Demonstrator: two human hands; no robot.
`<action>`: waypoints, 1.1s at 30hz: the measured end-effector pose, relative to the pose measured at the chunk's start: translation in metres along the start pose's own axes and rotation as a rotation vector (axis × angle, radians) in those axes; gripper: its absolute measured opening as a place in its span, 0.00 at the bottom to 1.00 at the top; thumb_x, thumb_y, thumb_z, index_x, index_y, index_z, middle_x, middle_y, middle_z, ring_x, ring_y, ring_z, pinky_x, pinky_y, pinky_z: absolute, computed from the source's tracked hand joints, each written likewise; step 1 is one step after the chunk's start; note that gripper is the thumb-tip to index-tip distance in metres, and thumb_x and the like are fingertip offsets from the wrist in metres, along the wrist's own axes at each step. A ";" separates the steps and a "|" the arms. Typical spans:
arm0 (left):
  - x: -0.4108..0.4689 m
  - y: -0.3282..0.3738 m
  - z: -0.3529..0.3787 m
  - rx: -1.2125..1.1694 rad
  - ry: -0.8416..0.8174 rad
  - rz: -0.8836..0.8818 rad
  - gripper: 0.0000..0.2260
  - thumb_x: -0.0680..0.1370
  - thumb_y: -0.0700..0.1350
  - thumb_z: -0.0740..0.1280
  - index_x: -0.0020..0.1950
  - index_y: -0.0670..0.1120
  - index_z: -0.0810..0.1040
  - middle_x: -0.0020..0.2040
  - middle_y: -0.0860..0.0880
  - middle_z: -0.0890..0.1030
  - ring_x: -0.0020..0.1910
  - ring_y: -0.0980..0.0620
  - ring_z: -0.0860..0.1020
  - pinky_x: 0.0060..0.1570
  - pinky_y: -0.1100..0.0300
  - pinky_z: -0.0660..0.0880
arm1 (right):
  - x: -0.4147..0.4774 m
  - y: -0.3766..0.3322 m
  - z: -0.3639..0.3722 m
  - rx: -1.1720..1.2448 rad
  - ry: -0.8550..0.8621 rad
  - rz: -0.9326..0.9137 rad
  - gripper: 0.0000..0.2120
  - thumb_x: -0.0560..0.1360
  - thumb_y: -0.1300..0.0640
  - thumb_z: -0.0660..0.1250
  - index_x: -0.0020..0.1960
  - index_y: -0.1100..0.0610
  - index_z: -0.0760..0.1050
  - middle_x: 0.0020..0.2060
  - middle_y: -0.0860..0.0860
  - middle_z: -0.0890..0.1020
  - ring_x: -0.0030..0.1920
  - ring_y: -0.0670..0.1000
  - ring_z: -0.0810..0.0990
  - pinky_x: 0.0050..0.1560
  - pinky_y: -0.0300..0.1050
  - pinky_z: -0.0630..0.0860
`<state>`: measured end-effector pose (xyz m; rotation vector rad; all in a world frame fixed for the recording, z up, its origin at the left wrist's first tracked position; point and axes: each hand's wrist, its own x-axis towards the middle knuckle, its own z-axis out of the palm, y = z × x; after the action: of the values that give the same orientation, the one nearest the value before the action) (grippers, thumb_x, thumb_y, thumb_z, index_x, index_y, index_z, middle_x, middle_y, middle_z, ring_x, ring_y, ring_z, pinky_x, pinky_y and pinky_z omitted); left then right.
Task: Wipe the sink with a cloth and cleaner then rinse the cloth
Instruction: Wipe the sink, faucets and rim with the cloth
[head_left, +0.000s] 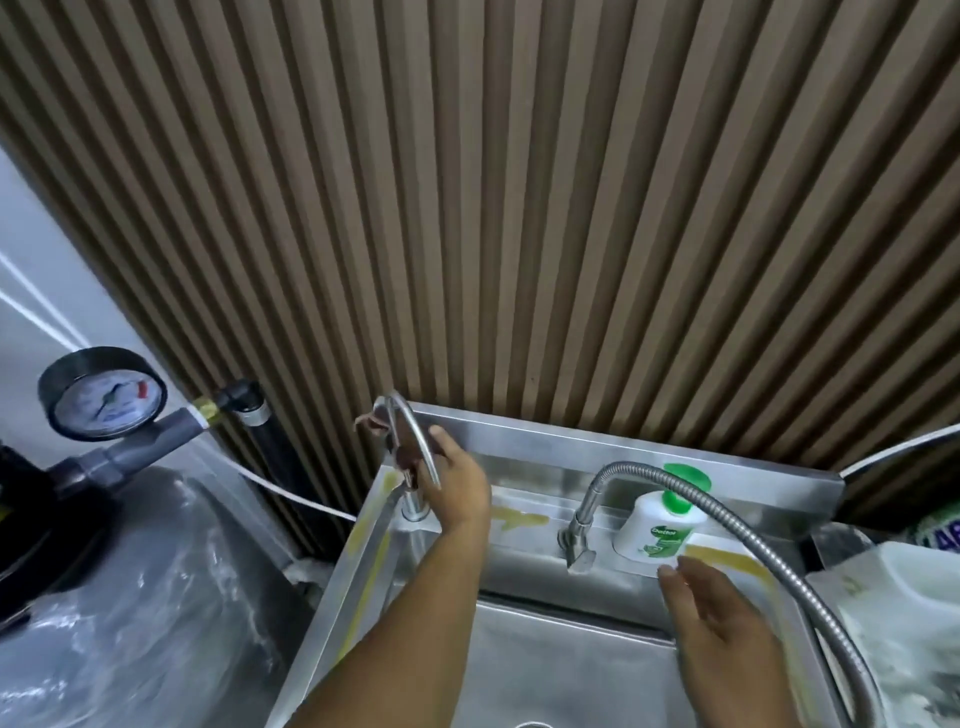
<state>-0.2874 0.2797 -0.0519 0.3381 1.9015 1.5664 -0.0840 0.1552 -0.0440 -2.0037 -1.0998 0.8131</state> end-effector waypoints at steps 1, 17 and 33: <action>0.007 0.001 0.005 0.076 -0.009 0.037 0.28 0.86 0.56 0.52 0.68 0.32 0.74 0.67 0.33 0.76 0.66 0.33 0.73 0.65 0.49 0.68 | 0.001 -0.002 0.008 -0.017 -0.040 0.010 0.10 0.74 0.41 0.70 0.54 0.41 0.79 0.53 0.47 0.84 0.59 0.52 0.80 0.67 0.54 0.72; 0.042 -0.059 0.004 0.859 -0.317 0.911 0.34 0.75 0.43 0.55 0.82 0.42 0.54 0.83 0.45 0.52 0.82 0.47 0.41 0.79 0.46 0.45 | 0.048 -0.020 0.113 -0.314 -0.168 -0.077 0.12 0.77 0.47 0.66 0.53 0.53 0.67 0.52 0.56 0.81 0.53 0.61 0.80 0.48 0.53 0.75; 0.012 -0.081 0.027 0.975 -0.602 1.150 0.37 0.71 0.49 0.50 0.81 0.43 0.56 0.82 0.42 0.56 0.81 0.40 0.47 0.77 0.38 0.52 | 0.058 -0.009 0.118 -0.468 -0.186 -0.157 0.10 0.79 0.59 0.60 0.59 0.54 0.64 0.58 0.57 0.79 0.54 0.64 0.81 0.51 0.56 0.78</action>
<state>-0.2638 0.2869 -0.1347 2.3131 1.8401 0.6858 -0.1546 0.2423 -0.1132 -2.2079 -1.6558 0.7174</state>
